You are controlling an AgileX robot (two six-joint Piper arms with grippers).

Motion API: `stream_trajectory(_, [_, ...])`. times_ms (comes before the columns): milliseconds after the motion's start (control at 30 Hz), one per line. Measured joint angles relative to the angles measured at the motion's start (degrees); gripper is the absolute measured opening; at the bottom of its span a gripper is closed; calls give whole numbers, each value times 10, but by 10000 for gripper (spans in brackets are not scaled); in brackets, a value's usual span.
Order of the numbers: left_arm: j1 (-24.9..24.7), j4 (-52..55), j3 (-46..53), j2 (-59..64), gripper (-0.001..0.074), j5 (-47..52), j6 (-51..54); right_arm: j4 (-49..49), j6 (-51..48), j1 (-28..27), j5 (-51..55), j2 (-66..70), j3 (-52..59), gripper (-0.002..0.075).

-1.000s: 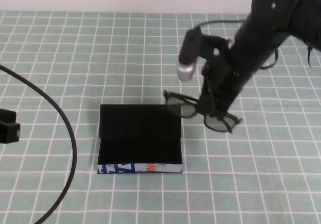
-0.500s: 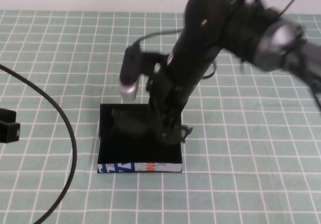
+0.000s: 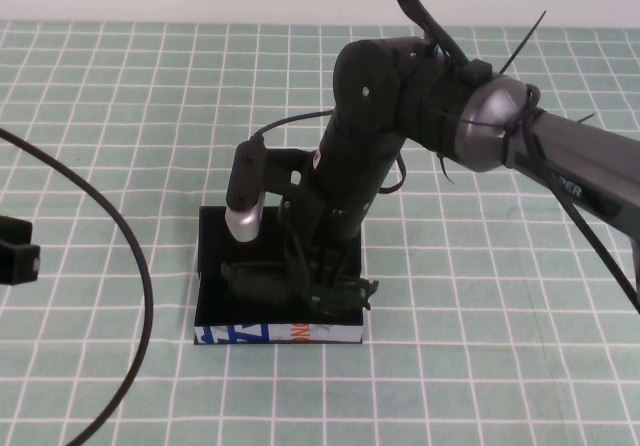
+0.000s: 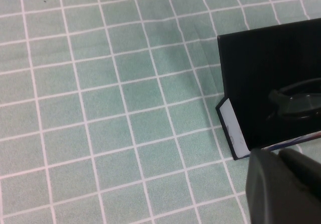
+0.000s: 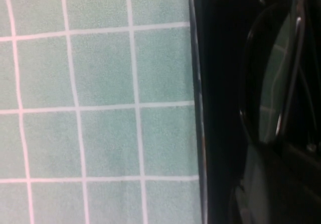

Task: Return glasses to glasses case
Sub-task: Place the glasses in the glasses case

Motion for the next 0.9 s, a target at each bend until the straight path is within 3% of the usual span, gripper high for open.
stream_trajectory(900, [0,0,0,0,-2,2,0,39,-19,3,-22,13,-1,2])
